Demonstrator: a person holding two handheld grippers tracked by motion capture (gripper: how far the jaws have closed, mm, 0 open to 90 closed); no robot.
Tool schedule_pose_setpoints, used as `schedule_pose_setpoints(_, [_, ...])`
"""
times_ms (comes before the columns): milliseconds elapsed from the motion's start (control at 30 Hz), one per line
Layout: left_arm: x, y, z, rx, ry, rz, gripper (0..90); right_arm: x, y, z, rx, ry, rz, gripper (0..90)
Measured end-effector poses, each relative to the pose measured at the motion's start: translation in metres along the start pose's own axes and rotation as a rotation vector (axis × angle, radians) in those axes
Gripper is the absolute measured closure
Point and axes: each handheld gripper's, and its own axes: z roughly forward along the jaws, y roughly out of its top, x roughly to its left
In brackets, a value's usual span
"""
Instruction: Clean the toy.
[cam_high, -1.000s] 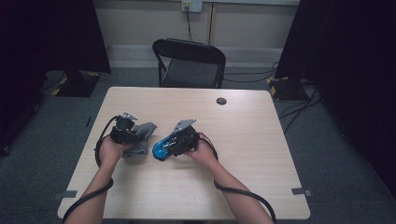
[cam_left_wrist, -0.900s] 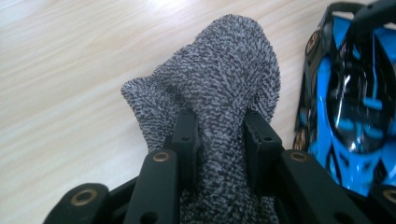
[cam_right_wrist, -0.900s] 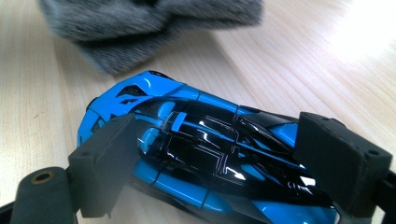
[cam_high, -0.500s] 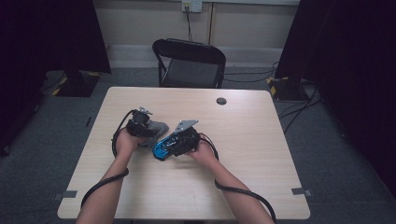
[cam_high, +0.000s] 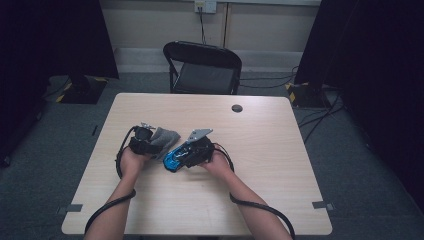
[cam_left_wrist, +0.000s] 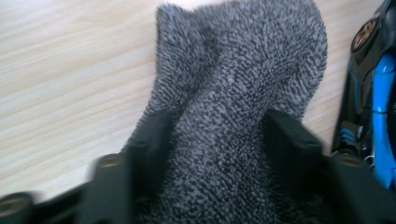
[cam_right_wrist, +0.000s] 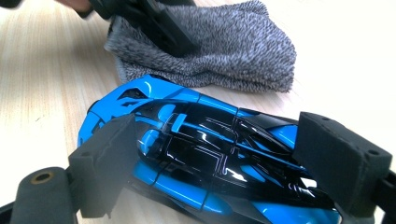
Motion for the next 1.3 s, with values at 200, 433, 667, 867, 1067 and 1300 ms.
schedule_pose_setpoints(200, [-0.003,0.019,-0.002,-0.046,-0.026,0.074,73.9,0.0,-0.002,0.0,-0.019,0.001,0.004,13.7])
schedule_pose_setpoints(433, [-0.026,0.043,0.016,-0.024,-0.059,0.194,72.6,-0.001,-0.002,0.001,-0.029,0.007,0.019,13.7])
schedule_pose_setpoints(667, [-0.032,0.049,0.033,-0.013,-0.113,0.152,72.1,-0.002,-0.003,0.001,-0.036,0.008,0.03,13.8])
schedule_pose_setpoints(867, [-0.034,0.049,0.032,0.001,-0.12,0.18,73.6,-0.002,-0.004,0.001,-0.044,0.006,0.039,14.0])
schedule_pose_setpoints(1067, [-0.031,0.047,0.029,0.009,-0.158,0.17,74.3,-0.004,-0.004,0.001,-0.041,0.014,0.035,14.1])
schedule_pose_setpoints(1300, [-0.027,0.04,0.021,0.035,-0.169,0.185,74.6,-0.004,-0.004,0.001,-0.04,0.012,0.034,14.2])
